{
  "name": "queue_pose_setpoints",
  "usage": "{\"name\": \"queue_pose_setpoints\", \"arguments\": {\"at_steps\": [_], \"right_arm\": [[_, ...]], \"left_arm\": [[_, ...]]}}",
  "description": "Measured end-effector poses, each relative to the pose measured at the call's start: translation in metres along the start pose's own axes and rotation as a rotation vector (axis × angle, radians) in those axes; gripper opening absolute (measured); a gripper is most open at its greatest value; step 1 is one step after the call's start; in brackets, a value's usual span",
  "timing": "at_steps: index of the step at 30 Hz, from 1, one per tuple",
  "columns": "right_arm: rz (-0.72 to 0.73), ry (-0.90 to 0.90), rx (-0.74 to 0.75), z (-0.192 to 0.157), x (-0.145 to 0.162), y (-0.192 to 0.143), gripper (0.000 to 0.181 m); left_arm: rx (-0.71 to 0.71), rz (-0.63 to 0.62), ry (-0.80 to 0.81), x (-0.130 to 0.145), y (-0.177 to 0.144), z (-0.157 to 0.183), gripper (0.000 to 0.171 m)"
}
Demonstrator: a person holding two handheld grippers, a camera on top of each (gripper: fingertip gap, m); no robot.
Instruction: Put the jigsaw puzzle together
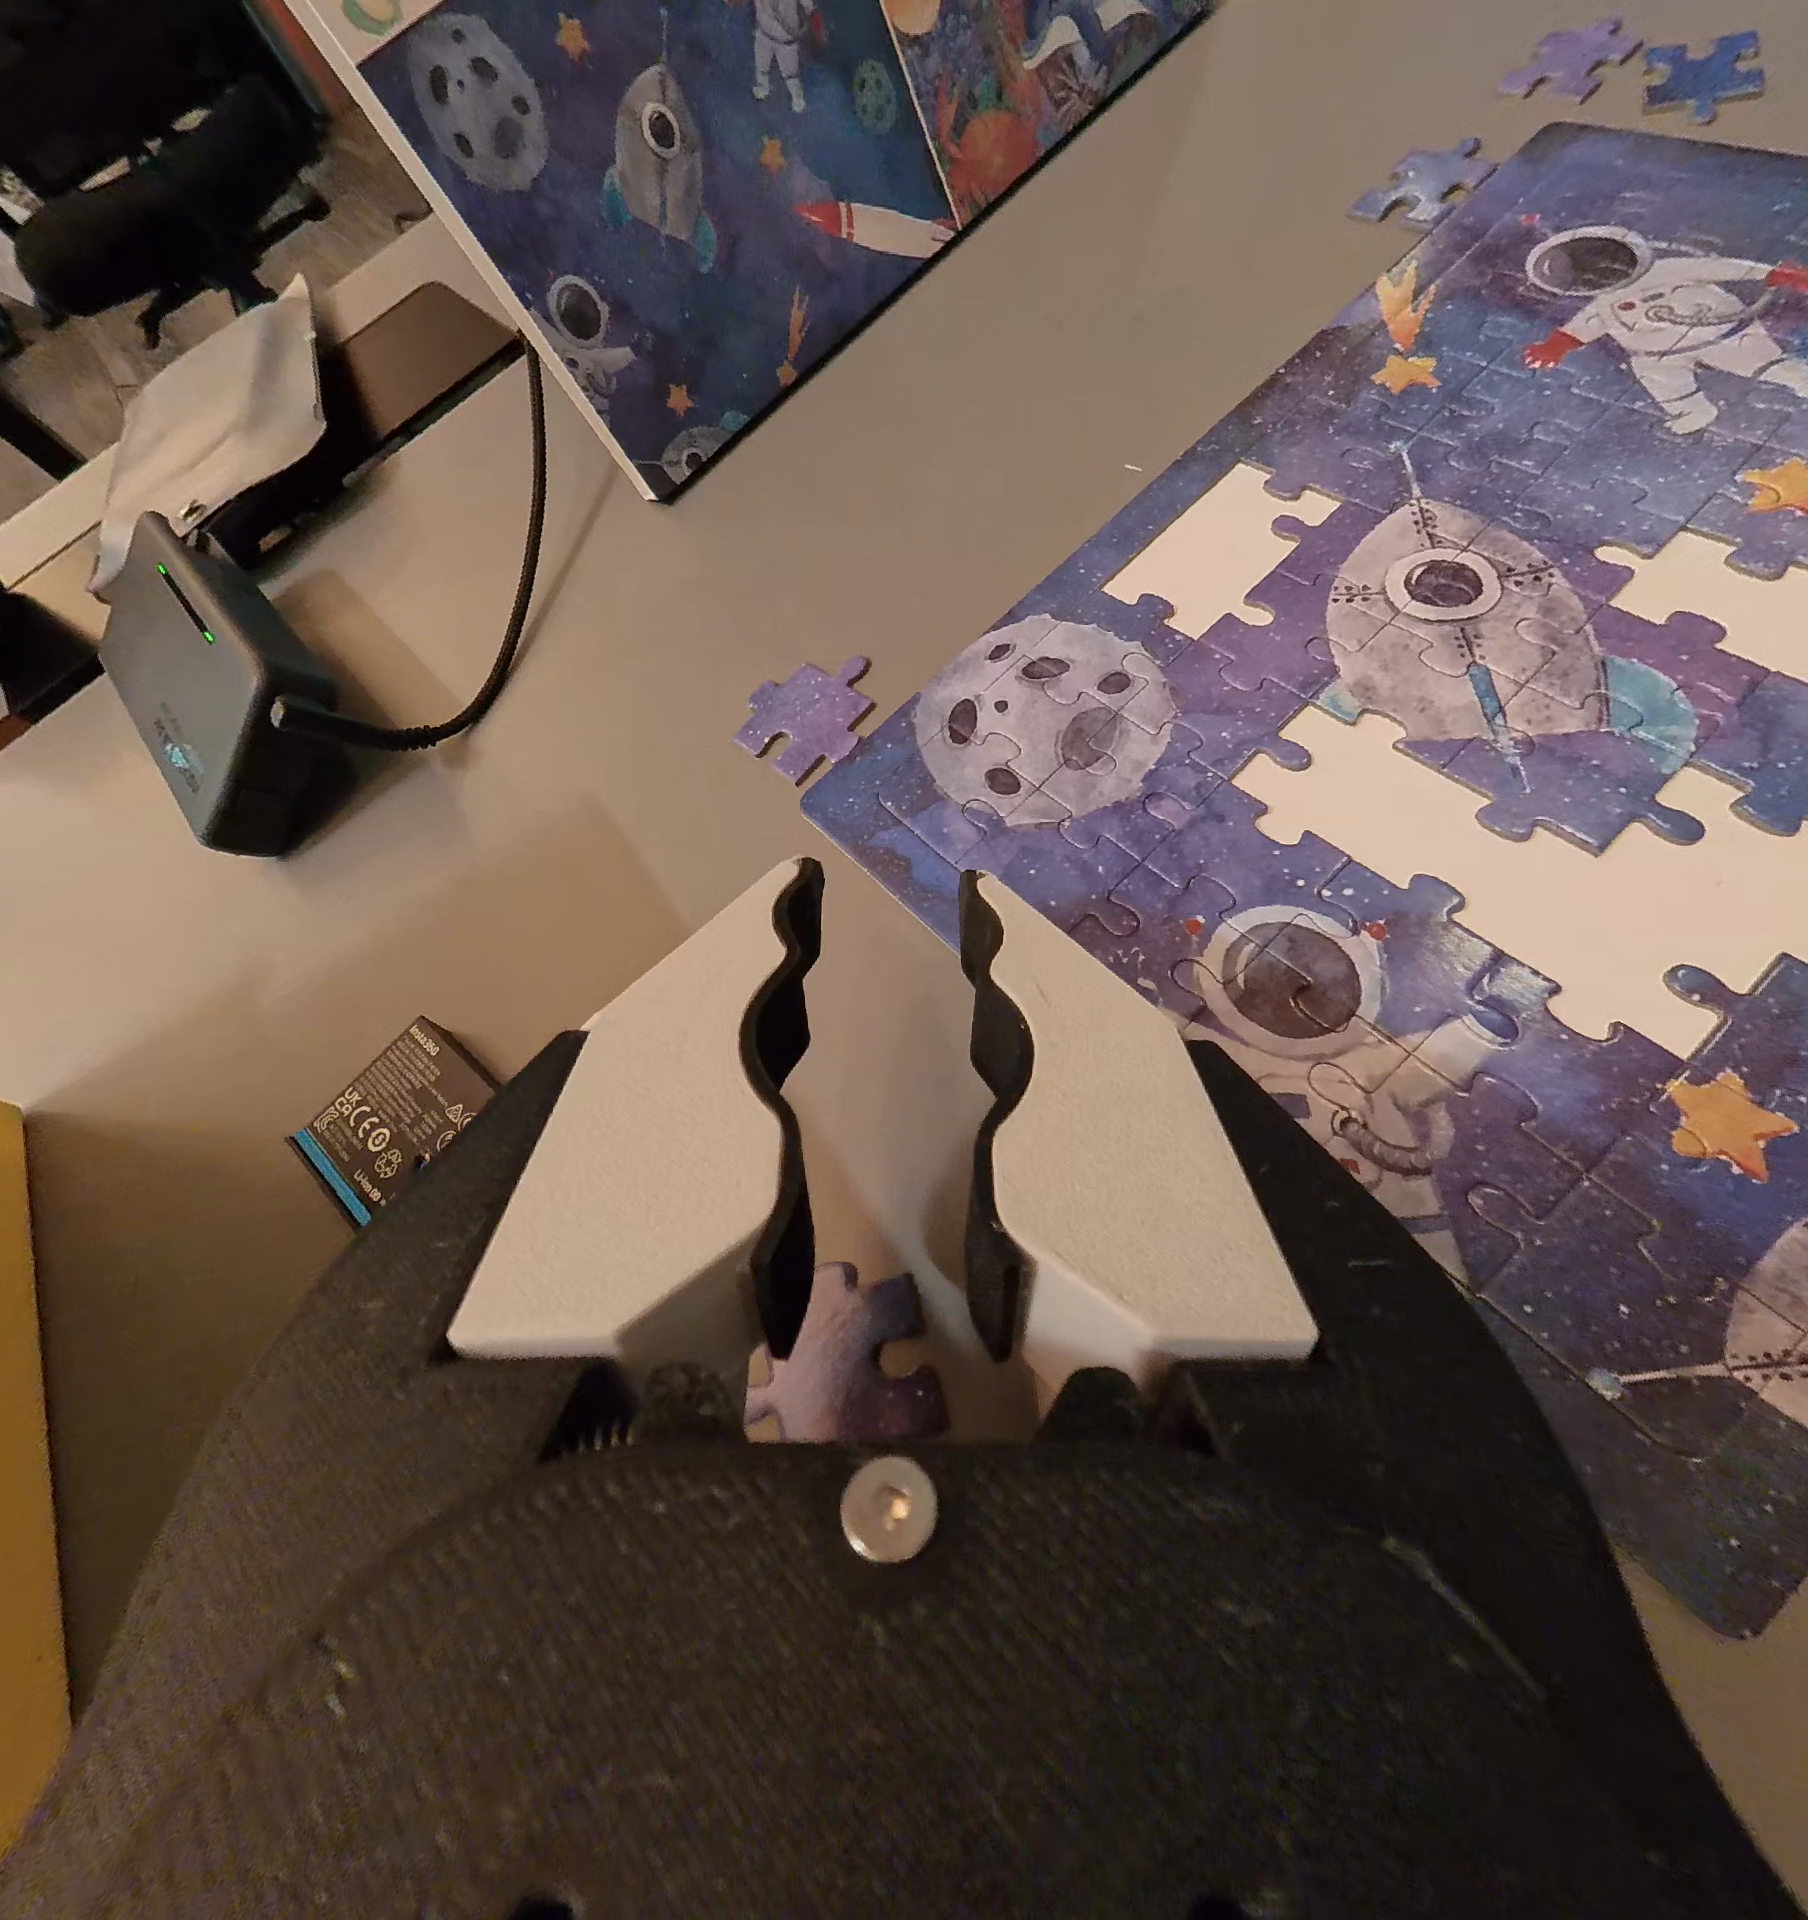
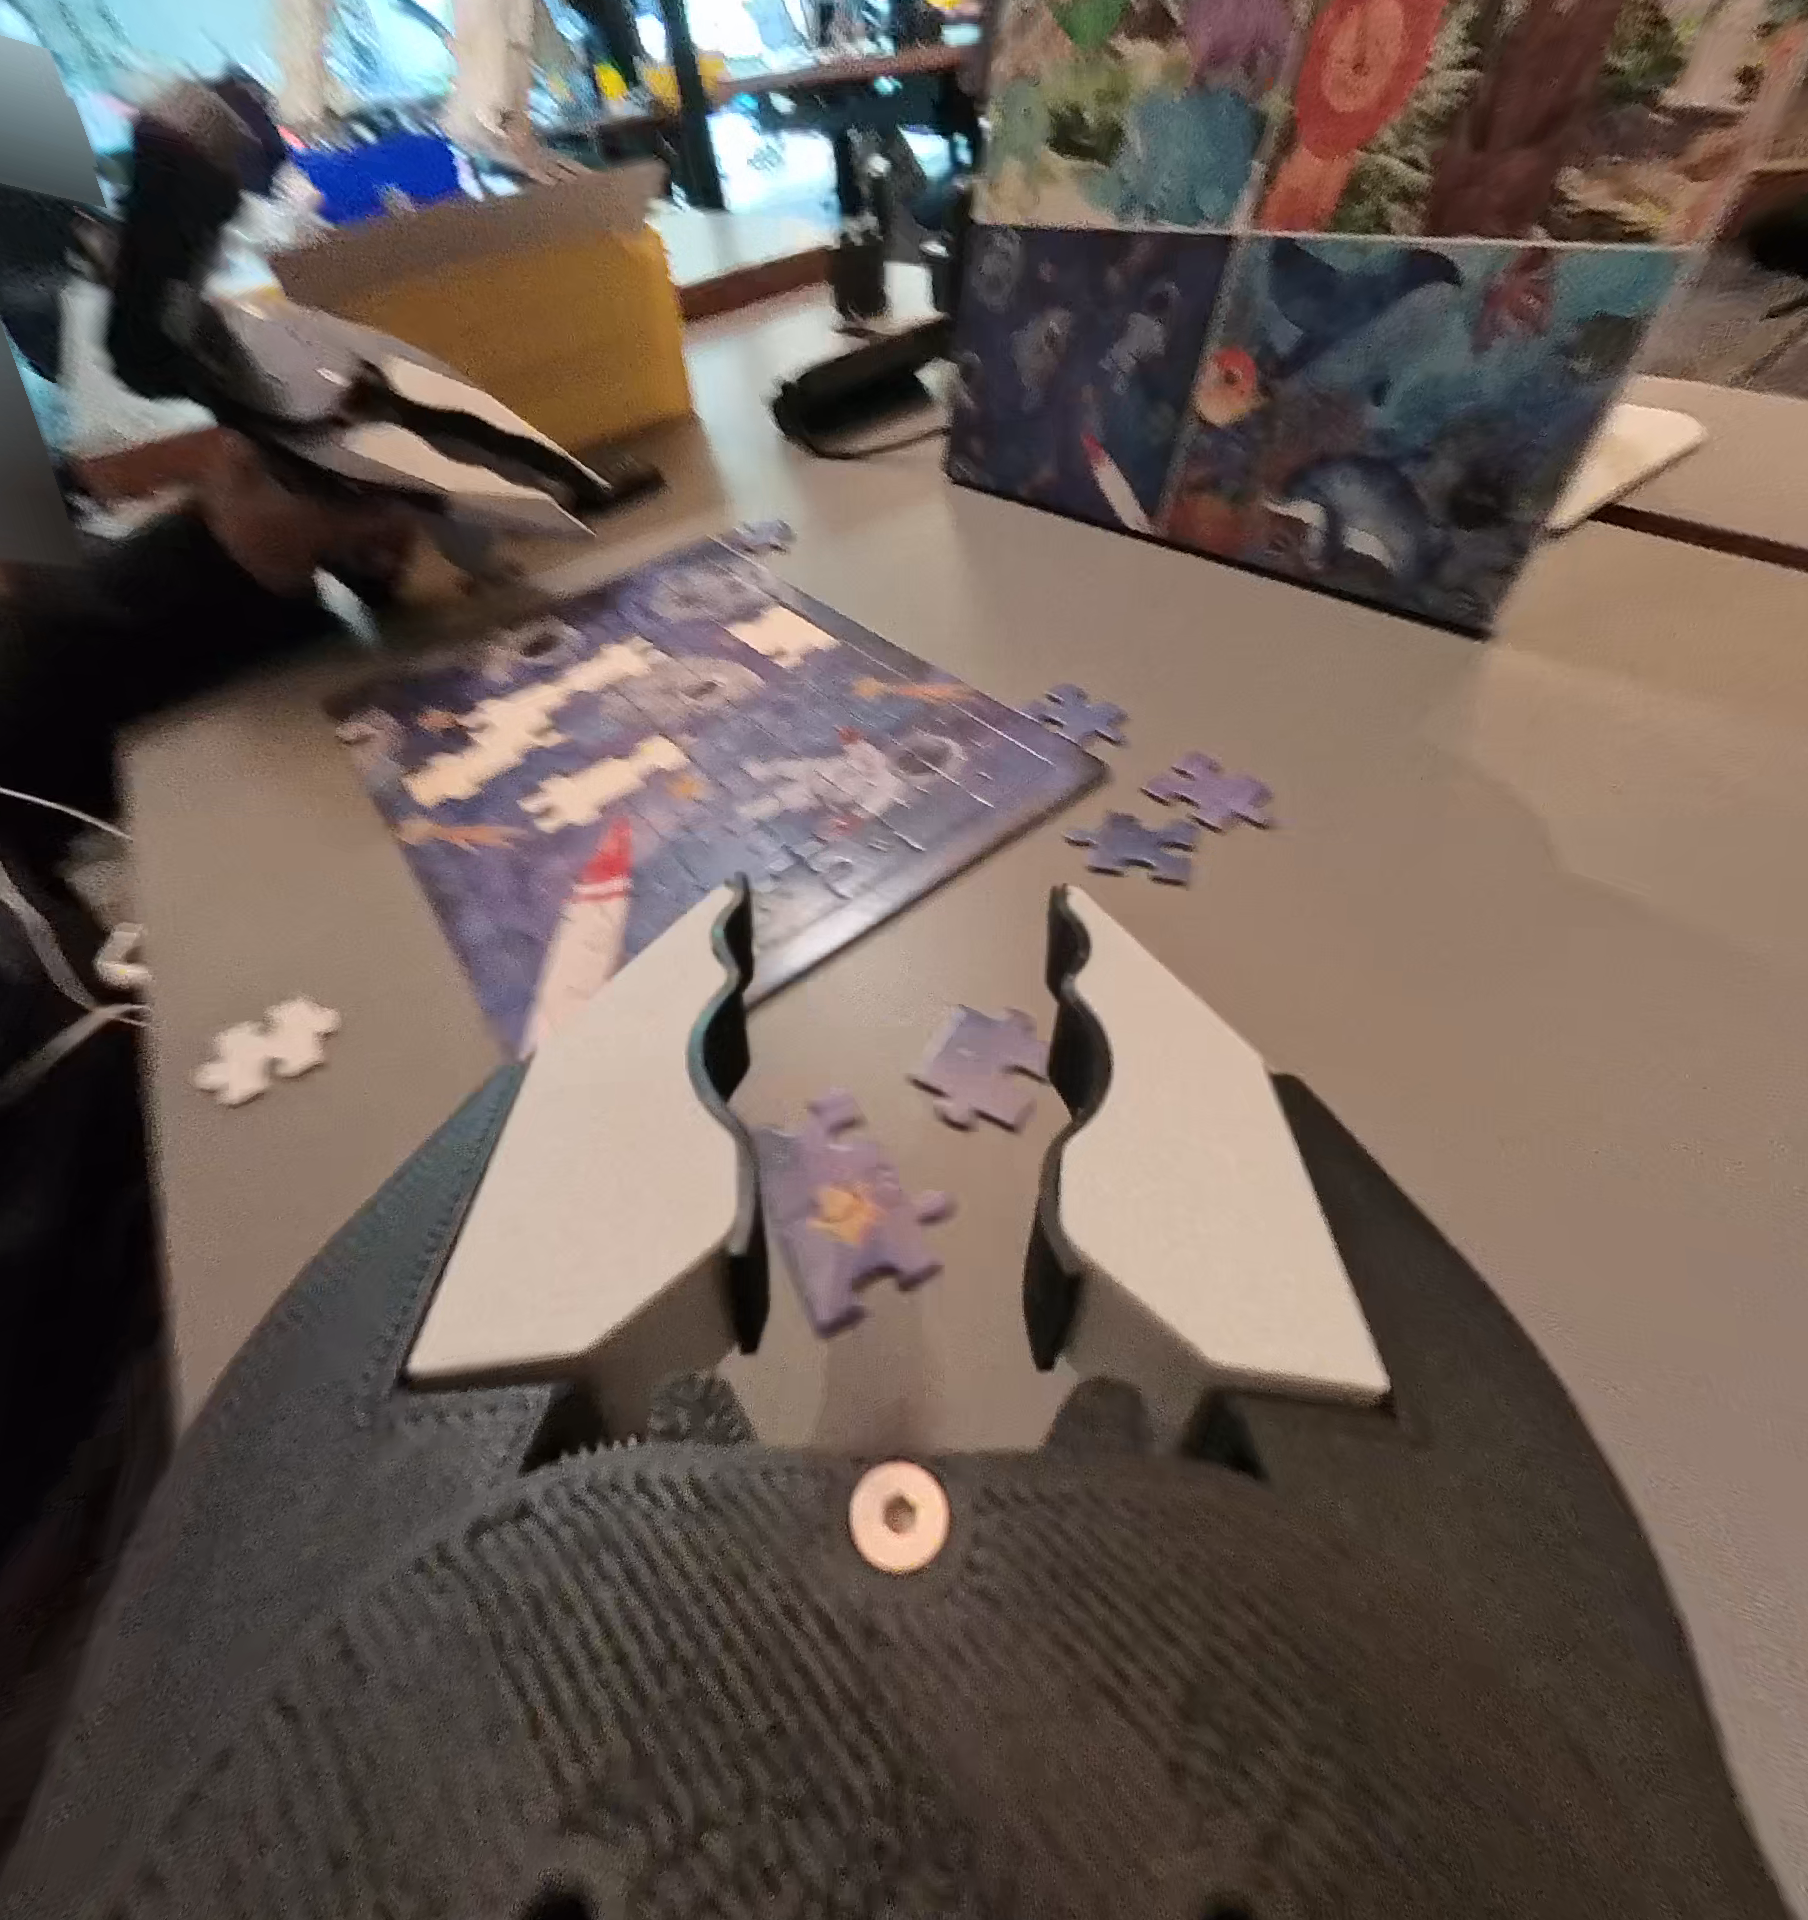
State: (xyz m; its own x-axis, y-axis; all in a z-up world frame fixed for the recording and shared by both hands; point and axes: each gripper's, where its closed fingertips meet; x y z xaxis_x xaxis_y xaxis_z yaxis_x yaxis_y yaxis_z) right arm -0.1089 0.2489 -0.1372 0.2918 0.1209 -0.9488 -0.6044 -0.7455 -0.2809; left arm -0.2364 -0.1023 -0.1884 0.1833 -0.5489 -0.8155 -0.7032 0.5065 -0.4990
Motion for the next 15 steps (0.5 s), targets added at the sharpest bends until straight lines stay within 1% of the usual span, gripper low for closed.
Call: {"name": "queue_pose_setpoints", "arguments": {"at_steps": [1, 2, 5, 6, 8, 11, 13, 15], "right_arm": [[0.005, 0.010, -0.027, -0.010, -0.002, 0.002, 0.059], [-0.027, 0.001, -0.022, -0.015, 0.002, 0.004, 0.059], [-0.242, -0.089, 0.125, -0.009, 0.038, 0.001, 0.058], [-0.291, -0.112, 0.166, -0.008, 0.048, -0.002, 0.058], [-0.311, -0.122, 0.188, -0.012, 0.057, -0.005, 0.059], [-0.301, -0.115, 0.183, -0.021, 0.059, -0.005, 0.059], [-0.366, -0.142, 0.220, -0.014, 0.067, -0.010, 0.059], [-0.426, -0.165, 0.246, -0.009, 0.077, -0.014, 0.065]], "left_arm": [[-0.001, -0.002, -0.003, 0.000, 0.001, 0.001, 0.024], [-0.001, -0.004, -0.004, -0.001, 0.001, 0.002, 0.024], [0.001, -0.006, -0.003, -0.004, 0.003, 0.005, 0.024], [0.003, -0.009, -0.001, -0.004, 0.005, 0.007, 0.024], [0.003, -0.019, 0.005, -0.004, 0.007, 0.011, 0.024], [-0.007, -0.037, 0.023, -0.005, 0.011, 0.016, 0.024], [-0.015, -0.047, 0.039, -0.007, 0.011, 0.018, 0.025], [-0.020, -0.051, 0.048, -0.009, 0.012, 0.020, 0.025]]}}
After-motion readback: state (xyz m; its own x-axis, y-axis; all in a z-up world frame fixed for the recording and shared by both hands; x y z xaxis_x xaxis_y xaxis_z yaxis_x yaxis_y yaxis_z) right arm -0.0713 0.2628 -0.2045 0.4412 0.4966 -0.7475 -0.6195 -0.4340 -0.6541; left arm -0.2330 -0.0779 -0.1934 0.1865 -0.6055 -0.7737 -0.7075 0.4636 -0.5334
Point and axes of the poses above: each gripper's, where its closed fingertips meet, y out along the fingers, x out of its underside, z = x × y across the jaws, and after that the axes turned 6 degrees about -x, right-handed
